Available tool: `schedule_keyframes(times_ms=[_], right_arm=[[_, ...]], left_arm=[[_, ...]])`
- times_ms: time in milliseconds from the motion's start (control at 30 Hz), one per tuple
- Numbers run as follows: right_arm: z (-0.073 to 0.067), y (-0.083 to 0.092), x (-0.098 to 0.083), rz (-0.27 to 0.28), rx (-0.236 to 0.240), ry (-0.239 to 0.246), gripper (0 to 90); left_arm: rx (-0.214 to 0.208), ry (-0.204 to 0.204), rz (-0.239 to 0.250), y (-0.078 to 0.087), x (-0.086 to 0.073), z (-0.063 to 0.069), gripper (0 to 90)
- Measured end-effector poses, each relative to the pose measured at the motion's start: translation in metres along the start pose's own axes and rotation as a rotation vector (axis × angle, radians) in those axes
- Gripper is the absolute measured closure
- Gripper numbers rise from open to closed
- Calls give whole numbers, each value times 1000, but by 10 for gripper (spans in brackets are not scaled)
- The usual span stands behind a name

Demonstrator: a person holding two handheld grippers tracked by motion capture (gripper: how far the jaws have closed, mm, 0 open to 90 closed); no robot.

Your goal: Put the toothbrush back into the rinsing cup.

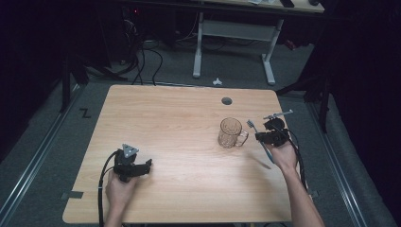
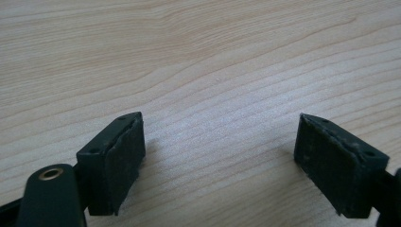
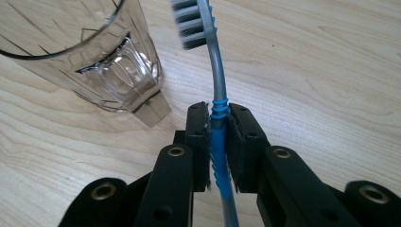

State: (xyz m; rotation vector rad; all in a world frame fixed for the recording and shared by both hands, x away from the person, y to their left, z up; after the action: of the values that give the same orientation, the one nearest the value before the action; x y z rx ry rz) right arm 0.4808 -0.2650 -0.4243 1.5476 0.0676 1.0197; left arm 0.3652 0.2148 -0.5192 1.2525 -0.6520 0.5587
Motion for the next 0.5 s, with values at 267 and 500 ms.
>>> schedule_keyframes(times_ms=[267,500], right_arm=[[-3,10,-3,59,15,-4,797],[-8,17,-5,99,3,7,798]], left_arm=[[0,0,0,0,0,0,178],[0,0,0,0,0,0,178]])
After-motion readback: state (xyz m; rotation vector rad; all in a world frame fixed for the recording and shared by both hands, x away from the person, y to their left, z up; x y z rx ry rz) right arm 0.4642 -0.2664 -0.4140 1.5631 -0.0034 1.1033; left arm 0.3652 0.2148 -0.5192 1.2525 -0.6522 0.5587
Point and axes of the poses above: each handheld gripper's, and its own axes: y roughly backward along the jaws, x roughly out of its top, z roughly to its right, the point moved 1 cm from there along -y, roughly forward along the jaws, and after that the axes turned 13 degrees about y, right-handed, at the moved point
